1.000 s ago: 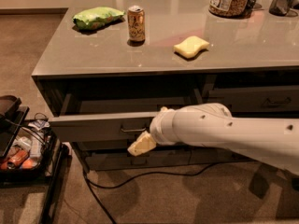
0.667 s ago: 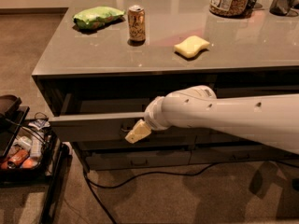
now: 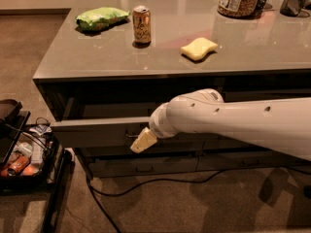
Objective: Open top drawer
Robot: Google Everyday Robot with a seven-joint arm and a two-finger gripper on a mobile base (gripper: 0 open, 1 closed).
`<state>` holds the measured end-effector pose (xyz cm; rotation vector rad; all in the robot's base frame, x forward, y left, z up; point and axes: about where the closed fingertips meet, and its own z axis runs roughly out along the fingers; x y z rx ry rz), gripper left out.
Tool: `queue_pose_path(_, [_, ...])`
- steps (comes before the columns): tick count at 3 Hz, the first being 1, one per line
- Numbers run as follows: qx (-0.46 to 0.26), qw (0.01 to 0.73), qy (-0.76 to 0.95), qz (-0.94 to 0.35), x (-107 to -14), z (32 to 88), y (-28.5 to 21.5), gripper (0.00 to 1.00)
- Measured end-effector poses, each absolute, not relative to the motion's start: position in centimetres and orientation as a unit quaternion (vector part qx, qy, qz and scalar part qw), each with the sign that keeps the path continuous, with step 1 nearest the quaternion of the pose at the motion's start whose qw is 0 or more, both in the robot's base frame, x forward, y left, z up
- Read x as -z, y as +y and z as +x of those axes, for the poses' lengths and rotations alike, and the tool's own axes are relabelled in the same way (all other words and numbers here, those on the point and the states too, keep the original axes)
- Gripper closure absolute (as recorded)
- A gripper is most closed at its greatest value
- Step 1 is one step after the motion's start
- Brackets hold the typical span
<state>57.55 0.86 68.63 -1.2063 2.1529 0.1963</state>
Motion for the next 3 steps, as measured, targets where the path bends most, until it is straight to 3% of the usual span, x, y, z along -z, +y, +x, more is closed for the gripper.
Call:
queue_pose_path(2, [-0.072,0.298,0.826,-0.474,-68.2,55.9,0.6,0.00])
queue_pose_path(3, [-0.069,0.341,0.824,-0.447,-68.1,60.6,0.5,0.00])
